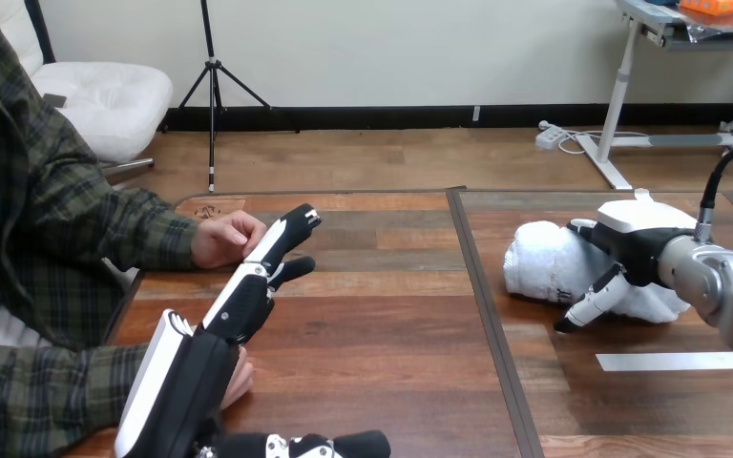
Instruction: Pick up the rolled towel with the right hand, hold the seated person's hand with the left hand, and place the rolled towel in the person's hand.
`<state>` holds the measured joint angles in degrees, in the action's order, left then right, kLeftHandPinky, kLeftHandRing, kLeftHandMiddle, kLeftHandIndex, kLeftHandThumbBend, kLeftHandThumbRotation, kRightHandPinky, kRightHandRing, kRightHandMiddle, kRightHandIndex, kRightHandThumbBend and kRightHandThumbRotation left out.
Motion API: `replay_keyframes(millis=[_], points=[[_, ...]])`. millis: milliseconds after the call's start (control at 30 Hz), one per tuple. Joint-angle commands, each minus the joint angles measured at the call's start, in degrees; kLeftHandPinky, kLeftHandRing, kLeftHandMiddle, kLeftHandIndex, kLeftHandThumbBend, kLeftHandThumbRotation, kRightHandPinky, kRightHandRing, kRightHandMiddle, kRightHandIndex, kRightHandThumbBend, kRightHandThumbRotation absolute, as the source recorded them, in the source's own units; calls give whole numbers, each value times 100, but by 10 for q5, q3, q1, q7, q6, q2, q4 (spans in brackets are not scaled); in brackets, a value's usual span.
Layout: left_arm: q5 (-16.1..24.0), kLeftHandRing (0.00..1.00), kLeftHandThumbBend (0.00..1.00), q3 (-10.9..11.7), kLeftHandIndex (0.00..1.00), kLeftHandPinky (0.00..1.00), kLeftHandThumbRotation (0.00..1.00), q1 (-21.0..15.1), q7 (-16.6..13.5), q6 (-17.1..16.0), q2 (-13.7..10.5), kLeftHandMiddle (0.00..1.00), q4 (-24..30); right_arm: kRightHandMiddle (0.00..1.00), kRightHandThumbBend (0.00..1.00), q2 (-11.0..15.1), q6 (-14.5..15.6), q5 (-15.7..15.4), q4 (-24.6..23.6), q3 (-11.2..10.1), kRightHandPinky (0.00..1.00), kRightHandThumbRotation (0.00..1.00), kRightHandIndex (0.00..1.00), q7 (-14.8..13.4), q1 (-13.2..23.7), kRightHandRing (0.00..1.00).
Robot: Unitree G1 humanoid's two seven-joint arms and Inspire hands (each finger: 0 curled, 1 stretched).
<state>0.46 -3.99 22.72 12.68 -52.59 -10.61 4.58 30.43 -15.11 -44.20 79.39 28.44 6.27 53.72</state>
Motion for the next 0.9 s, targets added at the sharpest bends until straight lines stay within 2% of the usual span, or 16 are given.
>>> replay_keyframes(millis=[0, 133, 367, 467, 500, 733, 867], points=[[-7, 94, 100, -1, 91, 86, 23, -9, 2, -6, -8, 95, 36, 93, 100, -20, 3, -2, 0, 4, 96, 44, 96, -31, 14, 94], [-13, 93, 100, -3, 91, 86, 22, -7, 3, -11, -8, 94, 38, 91, 100, -24, 0, -14, 2, 15, 91, 43, 94, -66, 1, 91], [-15, 92, 100, -3, 90, 84, 22, -3, 4, -15, -11, 94, 44, 87, 100, -31, 7, -20, 6, 17, 82, 46, 88, -87, -13, 86], [-14, 92, 100, -2, 90, 84, 22, 0, 4, -14, -11, 94, 49, 85, 100, -33, 8, -19, 7, 15, 80, 47, 86, -93, -19, 84], [-14, 92, 100, -2, 90, 84, 22, 1, 4, -13, -11, 94, 51, 85, 100, -33, 4, -13, 8, 8, 80, 47, 86, -96, -23, 84], [-15, 91, 100, 0, 90, 82, 22, 6, 7, -14, -14, 94, 61, 76, 100, -37, 0, 2, 8, -6, 69, 40, 77, -103, -33, 74], [-13, 90, 100, 2, 90, 81, 21, 7, 6, -20, -14, 94, 62, 69, 100, -36, -9, 5, 8, -10, 61, 33, 71, -112, -39, 65]])
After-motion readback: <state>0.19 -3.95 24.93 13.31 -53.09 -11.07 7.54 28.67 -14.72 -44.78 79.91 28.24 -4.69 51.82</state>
